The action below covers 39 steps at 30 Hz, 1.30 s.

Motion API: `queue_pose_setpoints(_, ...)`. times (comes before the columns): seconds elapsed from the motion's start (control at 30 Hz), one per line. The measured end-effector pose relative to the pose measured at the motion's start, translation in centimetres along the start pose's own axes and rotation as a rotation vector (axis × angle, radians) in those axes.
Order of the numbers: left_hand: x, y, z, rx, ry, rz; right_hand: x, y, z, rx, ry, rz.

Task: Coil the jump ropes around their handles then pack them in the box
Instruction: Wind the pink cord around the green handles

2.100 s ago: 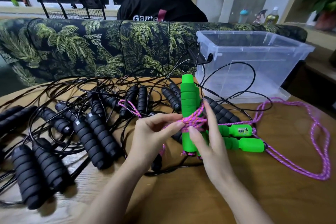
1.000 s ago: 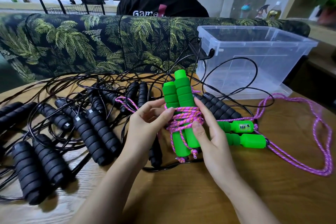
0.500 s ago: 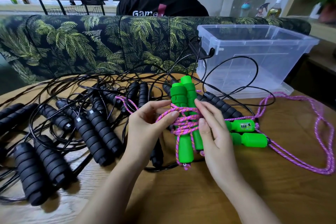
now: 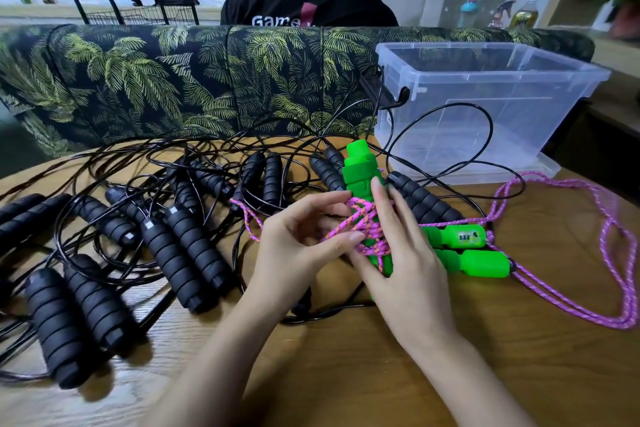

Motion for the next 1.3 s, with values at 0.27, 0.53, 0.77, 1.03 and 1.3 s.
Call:
queue_pose_setpoints(0.27, -0.8, 0.1, 0.2, 0.102, -0.254, 0.174, 0.2, 0.2, 0.1, 0.028, -0.018, 0.098)
queue_pose_setpoints(0.53, 0.9, 0.0, 0.3, 0.127, -0.104, 0.240, -1.0, 0.8, 0.6, 0.013, -0.044, -0.064)
queue_pose_setpoints(0.77, 0.2, 1.3, 0.8, -0.092, -0.066, 0.219, -0.6, 0.0, 0.6, 0.086, -0.370, 0.652)
queue_pose_setpoints(1.03, 1.4, 1.6, 1.1, -0.084, 0.200, -0.037, 0.3, -0.1, 0.3, 0.157, -0.466, 0.923)
queue_pose_setpoints(1.3, 1.4, 1.2, 0.8, -0.018, 0.295, -0.149, -0.5, -0.6, 0.2, 0.162, -0.440, 0.762)
Point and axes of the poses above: each hand's wrist, its own z-axis towards the middle knuckle, its own y-axis out of the back of the hand, x = y × z, the point moved 5 cm from there along z, towards the middle knuckle, and after that the axes turned 12 degrees about -x, right-handed, at the moved point
